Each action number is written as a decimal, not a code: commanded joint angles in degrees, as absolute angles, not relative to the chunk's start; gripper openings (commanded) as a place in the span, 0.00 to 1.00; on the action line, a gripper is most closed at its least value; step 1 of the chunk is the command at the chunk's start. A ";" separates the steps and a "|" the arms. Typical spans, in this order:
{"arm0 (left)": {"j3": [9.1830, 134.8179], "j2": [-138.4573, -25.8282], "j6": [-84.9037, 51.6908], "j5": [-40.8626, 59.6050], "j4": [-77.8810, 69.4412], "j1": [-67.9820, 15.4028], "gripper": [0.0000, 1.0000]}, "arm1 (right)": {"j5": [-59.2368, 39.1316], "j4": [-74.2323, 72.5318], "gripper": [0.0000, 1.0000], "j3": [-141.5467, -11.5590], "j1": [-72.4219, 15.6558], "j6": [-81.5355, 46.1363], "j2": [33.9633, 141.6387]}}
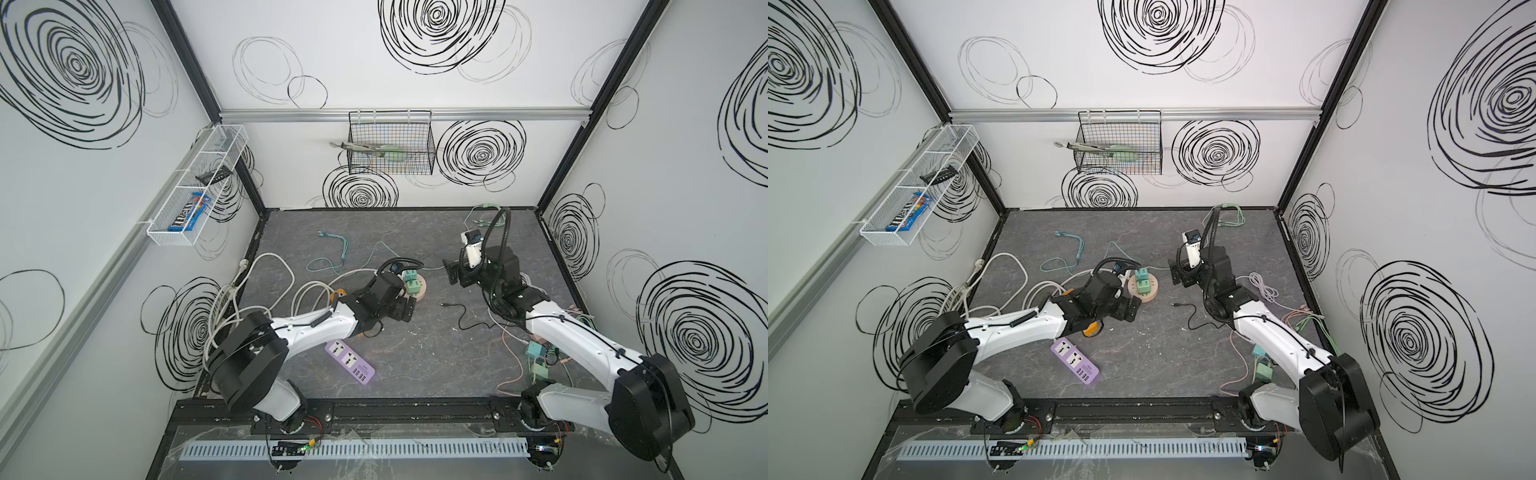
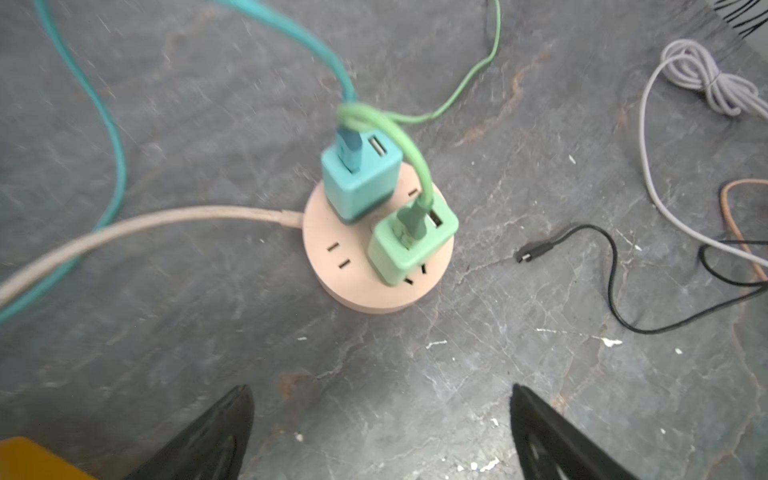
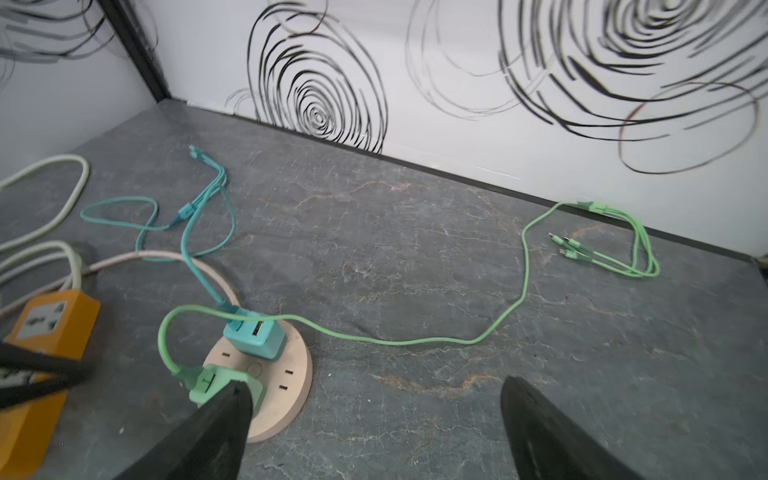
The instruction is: Insert the plug
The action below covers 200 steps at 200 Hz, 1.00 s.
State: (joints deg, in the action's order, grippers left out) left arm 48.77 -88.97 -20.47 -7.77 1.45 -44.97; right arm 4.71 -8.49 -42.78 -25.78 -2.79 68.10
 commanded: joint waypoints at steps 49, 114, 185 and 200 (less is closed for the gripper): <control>55.52 -101.83 -24.26 -2.75 2.18 -46.72 0.64 | 14.71 -14.04 0.97 -38.31 -25.36 -2.45 56.34; 62.30 -108.81 -23.90 -5.76 2.60 -45.14 0.42 | 19.36 -14.74 0.97 -38.00 -25.27 -0.91 54.66; 72.18 -116.98 -20.42 -6.76 3.86 -40.38 0.39 | 19.09 -15.97 0.97 -37.88 -25.15 -1.05 54.09; 74.23 -118.35 -18.89 -7.87 4.62 -39.37 0.39 | 19.07 -15.71 0.97 -38.06 -25.17 -1.00 54.40</control>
